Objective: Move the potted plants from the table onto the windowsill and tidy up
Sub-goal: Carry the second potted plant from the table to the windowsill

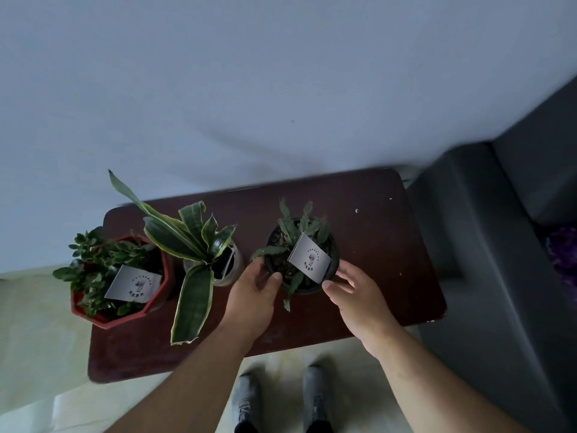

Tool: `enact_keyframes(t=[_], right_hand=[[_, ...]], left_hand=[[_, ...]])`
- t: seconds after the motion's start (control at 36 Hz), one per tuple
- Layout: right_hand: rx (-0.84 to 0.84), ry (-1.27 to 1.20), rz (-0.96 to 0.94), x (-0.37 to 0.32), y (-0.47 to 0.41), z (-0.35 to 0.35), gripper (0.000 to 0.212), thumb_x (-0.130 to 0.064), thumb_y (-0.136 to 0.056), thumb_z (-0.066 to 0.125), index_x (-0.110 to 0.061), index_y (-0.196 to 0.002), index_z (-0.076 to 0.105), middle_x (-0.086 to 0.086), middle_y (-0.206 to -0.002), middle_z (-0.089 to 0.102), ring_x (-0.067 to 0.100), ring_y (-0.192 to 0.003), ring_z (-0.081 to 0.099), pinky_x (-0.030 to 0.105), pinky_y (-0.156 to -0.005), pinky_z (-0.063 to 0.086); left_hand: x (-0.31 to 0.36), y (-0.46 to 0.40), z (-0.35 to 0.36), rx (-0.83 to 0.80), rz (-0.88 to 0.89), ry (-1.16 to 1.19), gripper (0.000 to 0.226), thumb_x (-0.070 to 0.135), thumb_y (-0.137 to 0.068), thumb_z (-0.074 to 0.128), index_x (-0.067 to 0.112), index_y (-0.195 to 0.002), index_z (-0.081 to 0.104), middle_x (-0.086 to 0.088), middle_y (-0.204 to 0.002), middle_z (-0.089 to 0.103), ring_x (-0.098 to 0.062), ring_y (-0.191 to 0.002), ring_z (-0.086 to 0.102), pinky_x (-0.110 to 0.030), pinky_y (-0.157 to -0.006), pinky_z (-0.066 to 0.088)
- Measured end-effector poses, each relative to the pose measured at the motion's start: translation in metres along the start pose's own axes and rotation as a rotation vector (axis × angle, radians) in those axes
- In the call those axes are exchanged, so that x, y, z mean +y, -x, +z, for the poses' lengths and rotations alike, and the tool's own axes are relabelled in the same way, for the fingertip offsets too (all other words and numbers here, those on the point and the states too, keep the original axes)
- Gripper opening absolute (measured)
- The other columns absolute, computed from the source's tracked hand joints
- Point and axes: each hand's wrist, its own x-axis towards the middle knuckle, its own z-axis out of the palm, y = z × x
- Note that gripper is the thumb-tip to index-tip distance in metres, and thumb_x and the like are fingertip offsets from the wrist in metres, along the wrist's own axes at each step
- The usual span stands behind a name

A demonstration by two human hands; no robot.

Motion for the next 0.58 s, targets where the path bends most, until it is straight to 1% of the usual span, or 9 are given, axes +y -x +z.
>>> enact_keyframes(t=[0.03,0.08,0.17,0.22,0.28,0.33,0.39,0.47,0.58], right_hand=[[-0.003,0.001,-0.019,-0.008,0.008,-0.003,0.039,-0.009,-0.096,0.065,-0.047,-0.106,0.064,-0.029,-0.104,0.067,-0.017,-0.099,0.063,0.014,-0.083,0.048],[0.000,0.017,-0.049,-0.028,0.027,-0.010,0.035,-0.012,-0.096,0.066,-0.042,-0.112,0.065,-0.028,-0.107,0.070,-0.018,-0.102,0.062,0.012,-0.079,0.047],[0.017,0.063,-0.104,-0.060,0.054,-0.019,0.034,-0.018,-0.094,0.068,-0.033,-0.125,0.065,-0.019,-0.118,0.072,-0.006,-0.112,0.063,0.020,-0.089,0.049],[0.013,0.077,-0.161,-0.084,0.079,-0.026,0.035,-0.018,-0.094,0.069,-0.031,-0.126,0.065,-0.015,-0.120,0.073,-0.004,-0.113,0.064,0.023,-0.095,0.050],[0.006,0.093,-0.221,-0.106,0.099,-0.030,0.035,-0.016,-0.093,0.069,-0.028,-0.126,0.065,-0.014,-0.121,0.073,-0.006,-0.114,0.064,0.017,-0.093,0.049],[-0.015,0.102,-0.292,-0.132,0.123,-0.033,0.035,-0.014,-0.093,0.069,-0.028,-0.125,0.065,-0.016,-0.121,0.072,-0.007,-0.114,0.063,0.014,-0.091,0.047],[-0.046,0.099,-0.360,-0.157,0.150,-0.035,0.032,-0.014,-0.094,0.069,-0.031,-0.121,0.067,-0.020,-0.118,0.073,-0.009,-0.113,0.063,0.012,-0.090,0.048],[-0.103,0.110,-0.447,-0.191,0.182,-0.030,0.029,-0.015,-0.094,0.069,-0.032,-0.118,0.067,-0.025,-0.114,0.073,-0.011,-0.110,0.064,0.009,-0.086,0.049],[-0.180,0.133,-0.556,-0.227,0.208,-0.014,0.024,-0.016,-0.095,0.068,-0.034,-0.110,0.067,-0.028,-0.108,0.074,-0.010,-0.105,0.067,0.010,-0.084,0.048]], left_hand=[[0.007,0.008,-0.001,0.007,0.014,0.009,0.033,0.019,-0.097,0.063,0.049,-0.108,0.065,0.013,-0.113,0.075,-0.008,-0.112,0.069,-0.042,-0.105,0.051],[0.027,0.031,-0.003,0.015,0.043,0.011,0.037,0.020,-0.097,0.064,0.057,-0.102,0.065,0.014,-0.113,0.075,-0.007,-0.112,0.068,-0.042,-0.105,0.051],[0.058,0.064,-0.007,0.016,0.091,0.029,0.048,0.021,-0.097,0.064,0.069,-0.096,0.062,0.015,-0.113,0.075,-0.009,-0.113,0.068,-0.043,-0.105,0.051],[0.081,0.093,-0.013,0.023,0.124,0.058,0.052,0.019,-0.097,0.064,0.071,-0.091,0.062,0.017,-0.109,0.076,-0.008,-0.112,0.069,-0.041,-0.104,0.052],[0.101,0.117,-0.018,0.044,0.176,0.081,0.041,0.018,-0.097,0.065,0.059,-0.097,0.066,0.018,-0.106,0.076,-0.007,-0.108,0.070,-0.042,-0.102,0.053],[0.121,0.143,-0.027,0.067,0.225,0.119,0.028,0.019,-0.096,0.065,0.045,-0.109,0.066,0.013,-0.109,0.077,-0.008,-0.108,0.070,-0.046,-0.102,0.054],[0.143,0.171,-0.039,0.084,0.279,0.157,0.028,0.020,-0.096,0.065,0.036,-0.120,0.066,0.007,-0.115,0.075,-0.013,-0.113,0.069,-0.050,-0.103,0.052],[0.167,0.207,-0.055,0.119,0.367,0.203,0.031,0.018,-0.097,0.064,0.031,-0.125,0.065,0.006,-0.122,0.073,-0.016,-0.119,0.066,-0.050,-0.106,0.050],[0.187,0.243,-0.076,0.191,0.426,0.321,0.034,0.012,-0.099,0.060,0.031,-0.127,0.064,0.007,-0.122,0.073,-0.017,-0.120,0.066,-0.041,-0.102,0.054]])
